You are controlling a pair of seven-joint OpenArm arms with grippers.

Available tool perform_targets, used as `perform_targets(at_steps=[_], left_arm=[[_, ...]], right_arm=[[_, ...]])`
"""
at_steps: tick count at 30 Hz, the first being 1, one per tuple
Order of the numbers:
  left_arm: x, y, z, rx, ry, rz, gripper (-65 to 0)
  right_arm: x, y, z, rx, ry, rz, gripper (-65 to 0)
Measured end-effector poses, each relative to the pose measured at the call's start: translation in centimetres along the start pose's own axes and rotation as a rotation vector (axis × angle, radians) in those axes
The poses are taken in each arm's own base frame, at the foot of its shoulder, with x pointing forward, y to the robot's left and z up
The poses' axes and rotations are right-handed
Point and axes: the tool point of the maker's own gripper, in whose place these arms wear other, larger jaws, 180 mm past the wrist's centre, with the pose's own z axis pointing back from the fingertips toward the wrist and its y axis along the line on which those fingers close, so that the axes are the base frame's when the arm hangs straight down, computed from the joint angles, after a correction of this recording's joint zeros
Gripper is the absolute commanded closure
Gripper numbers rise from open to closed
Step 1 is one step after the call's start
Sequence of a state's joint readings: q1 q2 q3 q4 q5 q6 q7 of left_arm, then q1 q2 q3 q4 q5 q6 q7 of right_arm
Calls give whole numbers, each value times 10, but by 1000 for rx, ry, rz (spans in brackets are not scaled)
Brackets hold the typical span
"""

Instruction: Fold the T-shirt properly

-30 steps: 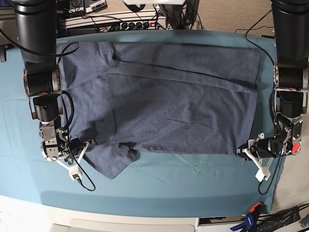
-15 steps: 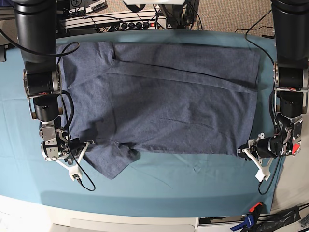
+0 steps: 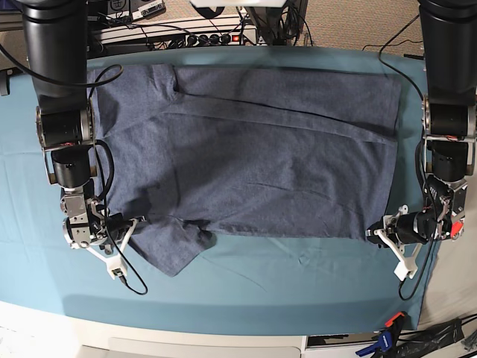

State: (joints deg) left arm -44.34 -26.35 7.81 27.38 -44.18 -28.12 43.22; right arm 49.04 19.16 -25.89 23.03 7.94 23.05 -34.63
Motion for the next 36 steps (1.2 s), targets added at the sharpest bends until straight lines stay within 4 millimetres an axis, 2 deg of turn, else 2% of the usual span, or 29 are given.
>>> perform_targets(at_steps=[36], left_arm=[[1,0,0,0,-8,0,0]], right_arm=[[0,0,0,-3,2,11,0]])
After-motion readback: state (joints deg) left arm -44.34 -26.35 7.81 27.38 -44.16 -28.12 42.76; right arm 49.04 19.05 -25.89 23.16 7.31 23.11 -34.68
